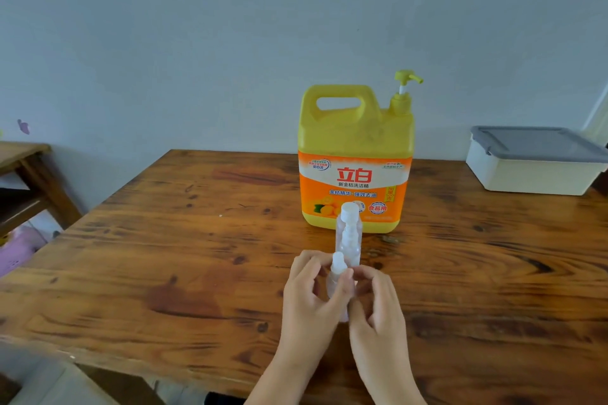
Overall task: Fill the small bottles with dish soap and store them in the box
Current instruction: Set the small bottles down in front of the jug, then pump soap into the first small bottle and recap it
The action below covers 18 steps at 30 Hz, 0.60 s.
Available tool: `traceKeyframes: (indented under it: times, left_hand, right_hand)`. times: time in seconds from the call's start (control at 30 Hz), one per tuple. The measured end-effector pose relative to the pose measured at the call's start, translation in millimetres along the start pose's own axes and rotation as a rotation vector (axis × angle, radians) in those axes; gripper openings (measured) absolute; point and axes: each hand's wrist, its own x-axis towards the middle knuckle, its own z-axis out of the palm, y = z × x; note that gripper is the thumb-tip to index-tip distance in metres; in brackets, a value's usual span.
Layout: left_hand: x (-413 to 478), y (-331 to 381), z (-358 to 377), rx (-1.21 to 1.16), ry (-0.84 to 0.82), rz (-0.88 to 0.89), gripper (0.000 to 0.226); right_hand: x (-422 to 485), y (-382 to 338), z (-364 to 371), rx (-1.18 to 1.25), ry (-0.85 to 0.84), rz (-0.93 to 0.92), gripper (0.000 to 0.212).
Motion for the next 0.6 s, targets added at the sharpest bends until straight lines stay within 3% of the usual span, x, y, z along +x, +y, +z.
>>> traceKeyframes:
  times: [0.13,0.3,0.6]
  left_hand:
    - [-2.6,-5.3,-16.4,-0.193,-0.136,-0.074,0.023]
    - [-1.7,-8.4,-32.9,-0.554,-0.239,-0.292,0.027]
    - [-3.3,-11.6,-33.4,-0.678,-0.145,-0.311,0.030]
  right_hand:
    - [-6.2,2.4,-6.1,-0.044,-0.207,-0.022,0.053]
    - [-5.6,-5.2,-11.5,-0.041,-0.345,-0.027,0.042]
    - [-10.5,0.4,-14.6,-0.061,-0.319,0.022,0.048]
